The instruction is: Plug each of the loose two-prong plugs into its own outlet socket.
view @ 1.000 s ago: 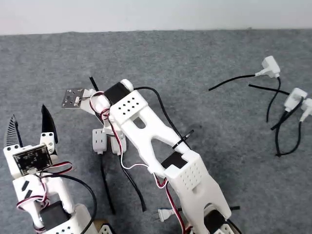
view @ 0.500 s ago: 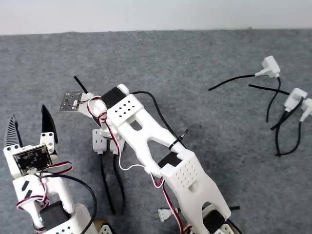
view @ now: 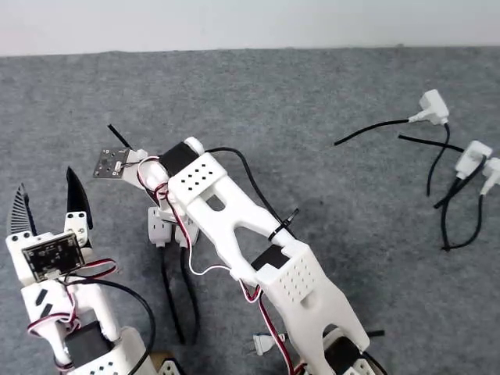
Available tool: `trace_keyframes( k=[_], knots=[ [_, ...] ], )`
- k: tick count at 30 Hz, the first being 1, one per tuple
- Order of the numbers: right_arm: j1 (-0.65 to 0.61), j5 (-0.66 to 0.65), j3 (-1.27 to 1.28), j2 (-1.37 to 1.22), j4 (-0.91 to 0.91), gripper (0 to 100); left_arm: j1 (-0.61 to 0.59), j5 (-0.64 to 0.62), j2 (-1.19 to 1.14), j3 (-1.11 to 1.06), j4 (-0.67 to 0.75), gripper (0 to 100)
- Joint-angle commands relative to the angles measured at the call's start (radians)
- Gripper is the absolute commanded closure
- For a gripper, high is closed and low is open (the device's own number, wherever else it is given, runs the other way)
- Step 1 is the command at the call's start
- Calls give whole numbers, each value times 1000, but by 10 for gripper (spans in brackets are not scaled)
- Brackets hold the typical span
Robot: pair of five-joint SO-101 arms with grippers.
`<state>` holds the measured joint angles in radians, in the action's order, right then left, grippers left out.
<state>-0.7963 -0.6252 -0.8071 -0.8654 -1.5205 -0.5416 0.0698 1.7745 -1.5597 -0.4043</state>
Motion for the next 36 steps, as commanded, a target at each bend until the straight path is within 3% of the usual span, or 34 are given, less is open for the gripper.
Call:
trace_keyframes(
  k=[1,7,11,21,36],
  knots=[
    [1,11,34,-76,-2,987,8,2,-2,8,28,757],
    [2,20,34,-71,2,990,8,2,-2,8,26,757],
    [12,97,15,-56,-1,991,8,2,-2,8,26,757],
    [-12,72,-49,45,-96,991,8,2,-2,8,26,757],
    [-22,74,-60,150,-99,991,8,-9,-2,8,26,757]
  ],
)
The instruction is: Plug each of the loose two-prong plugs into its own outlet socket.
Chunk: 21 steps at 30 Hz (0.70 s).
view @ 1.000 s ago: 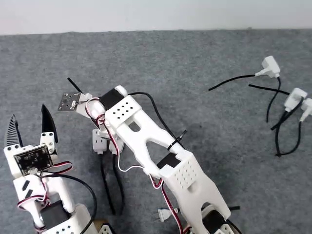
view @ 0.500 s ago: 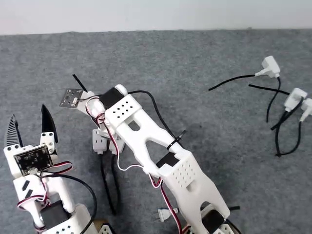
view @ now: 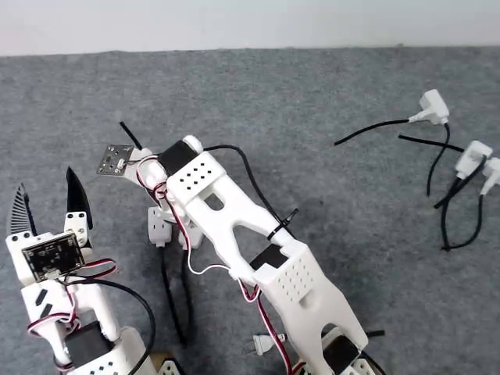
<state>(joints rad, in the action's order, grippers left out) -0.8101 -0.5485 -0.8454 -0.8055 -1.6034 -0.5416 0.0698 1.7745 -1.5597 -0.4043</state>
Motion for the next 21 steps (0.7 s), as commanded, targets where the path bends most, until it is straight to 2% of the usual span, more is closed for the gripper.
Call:
trace_keyframes(
  k=[1,11,18,21],
  knots=[
    [-10,-3,-21,99,-16,991,8,-18,-2,8,26,757],
    [-10,31,-21,197,-19,991,8,-25,-2,-1,28,757],
    [-21,38,-15,151,-39,991,8,-25,-2,-1,28,757],
    [-21,109,-18,122,-2,991,8,-25,-2,-1,28,757]
  ],
)
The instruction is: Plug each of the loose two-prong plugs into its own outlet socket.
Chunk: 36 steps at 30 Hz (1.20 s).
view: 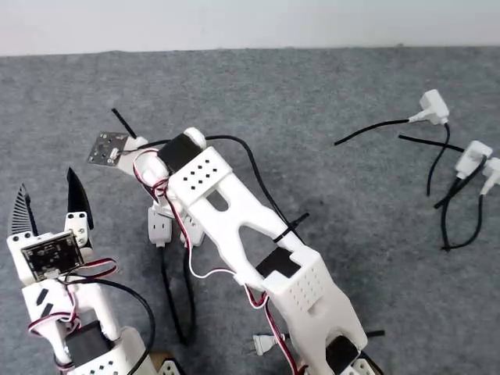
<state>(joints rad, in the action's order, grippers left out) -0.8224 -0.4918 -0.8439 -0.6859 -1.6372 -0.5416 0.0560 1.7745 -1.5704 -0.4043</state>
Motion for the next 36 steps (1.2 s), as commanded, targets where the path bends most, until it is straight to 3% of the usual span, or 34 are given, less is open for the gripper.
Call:
trace_keyframes(
  k=[1,8,22,36],
  knots=[
    [-12,69,-20,-5,50,991,8,-11,-2,10,28,757],
    [-15,98,-18,-27,147,991,8,-9,-2,10,28,757],
    [4,57,-55,27,30,991,15,-11,-3,2,28,757],
    [47,91,-89,394,18,991,244,-12,-2,-7,23,757]
  ],
)
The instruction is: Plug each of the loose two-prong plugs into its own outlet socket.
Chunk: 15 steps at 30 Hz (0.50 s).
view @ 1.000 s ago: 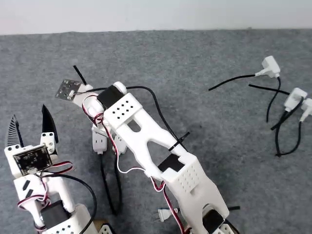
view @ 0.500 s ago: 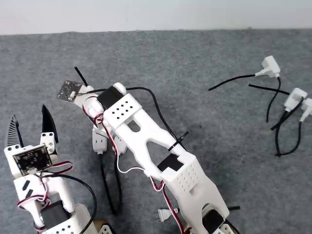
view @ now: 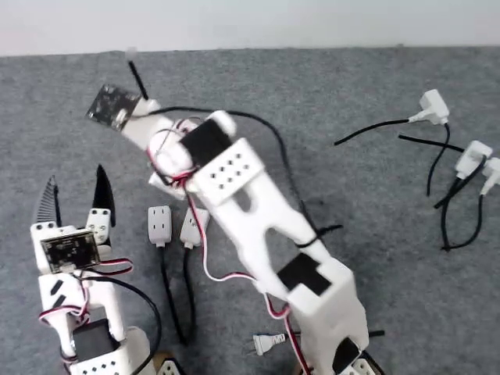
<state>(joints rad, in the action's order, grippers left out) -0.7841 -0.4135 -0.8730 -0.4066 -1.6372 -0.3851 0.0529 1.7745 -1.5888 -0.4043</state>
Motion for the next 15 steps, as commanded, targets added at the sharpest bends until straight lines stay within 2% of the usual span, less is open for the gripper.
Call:
trace_keyframes(
  k=[1,6,15],
  knots=[
    [2,15,-60,139,24,991,115,-9,-2,12,23,757],
    [-16,78,-60,240,51,991,239,-3,-2,13,23,756],
    [-47,77,-60,289,71,991,400,14,-2,19,12,755]
  ],
)
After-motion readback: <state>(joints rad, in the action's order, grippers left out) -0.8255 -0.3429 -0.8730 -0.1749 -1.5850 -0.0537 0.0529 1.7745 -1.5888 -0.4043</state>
